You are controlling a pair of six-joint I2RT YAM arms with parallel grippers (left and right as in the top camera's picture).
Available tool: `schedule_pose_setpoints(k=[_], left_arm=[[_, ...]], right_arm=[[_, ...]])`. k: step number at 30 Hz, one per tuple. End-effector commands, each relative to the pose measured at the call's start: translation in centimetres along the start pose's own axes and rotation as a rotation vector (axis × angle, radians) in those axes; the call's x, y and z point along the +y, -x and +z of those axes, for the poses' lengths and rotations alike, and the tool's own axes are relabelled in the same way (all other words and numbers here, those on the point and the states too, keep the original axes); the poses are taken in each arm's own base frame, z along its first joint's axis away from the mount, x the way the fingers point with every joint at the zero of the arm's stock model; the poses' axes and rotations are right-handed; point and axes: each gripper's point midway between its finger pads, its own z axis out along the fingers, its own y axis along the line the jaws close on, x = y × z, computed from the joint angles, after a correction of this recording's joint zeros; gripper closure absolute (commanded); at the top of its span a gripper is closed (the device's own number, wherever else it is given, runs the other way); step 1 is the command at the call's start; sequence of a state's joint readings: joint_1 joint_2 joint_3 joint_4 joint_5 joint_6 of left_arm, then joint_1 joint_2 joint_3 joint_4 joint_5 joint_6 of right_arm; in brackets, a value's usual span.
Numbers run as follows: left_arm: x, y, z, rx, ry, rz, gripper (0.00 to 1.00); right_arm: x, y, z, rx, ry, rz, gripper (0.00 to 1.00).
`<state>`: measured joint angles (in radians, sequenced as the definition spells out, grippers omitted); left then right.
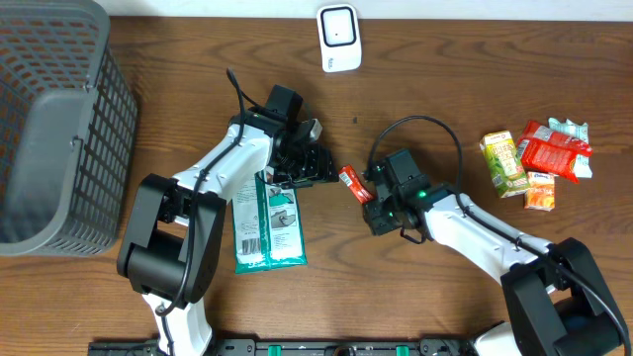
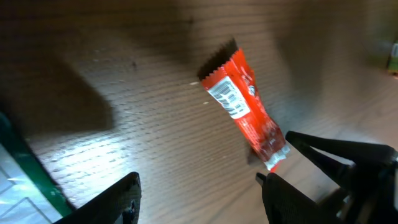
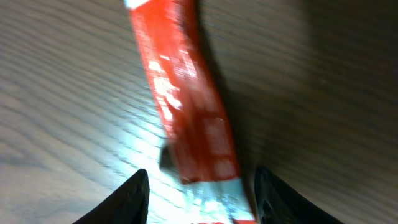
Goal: Scan the item barcode
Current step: 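Lower the right gripper onto the red snack stick and grasp it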
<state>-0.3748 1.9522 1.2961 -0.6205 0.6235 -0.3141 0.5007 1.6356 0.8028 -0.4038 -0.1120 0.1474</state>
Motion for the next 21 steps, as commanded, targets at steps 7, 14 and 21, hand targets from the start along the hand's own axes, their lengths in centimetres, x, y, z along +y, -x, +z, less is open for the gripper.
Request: schedule_pose_setpoints(k=[7, 14, 21], left_arm=[[0.7, -0.1, -0.3, -0.016, 0.035, -0.003, 0.36], [0.7, -0.1, -0.3, -0.016, 0.035, -0.003, 0.36], [1.6, 0.2, -0.3, -0.035, 0.09, -0.005, 0.36]], right_arm=[[-0.7, 2.0, 0.4, -0.088, -0.071, -0.066, 0.49], [-0.3, 3.4, 2.3, -0.135, -0.049, -0.07, 0.46], [0.3, 5.0, 2.9, -0.197, -0.016, -0.077, 0.48]])
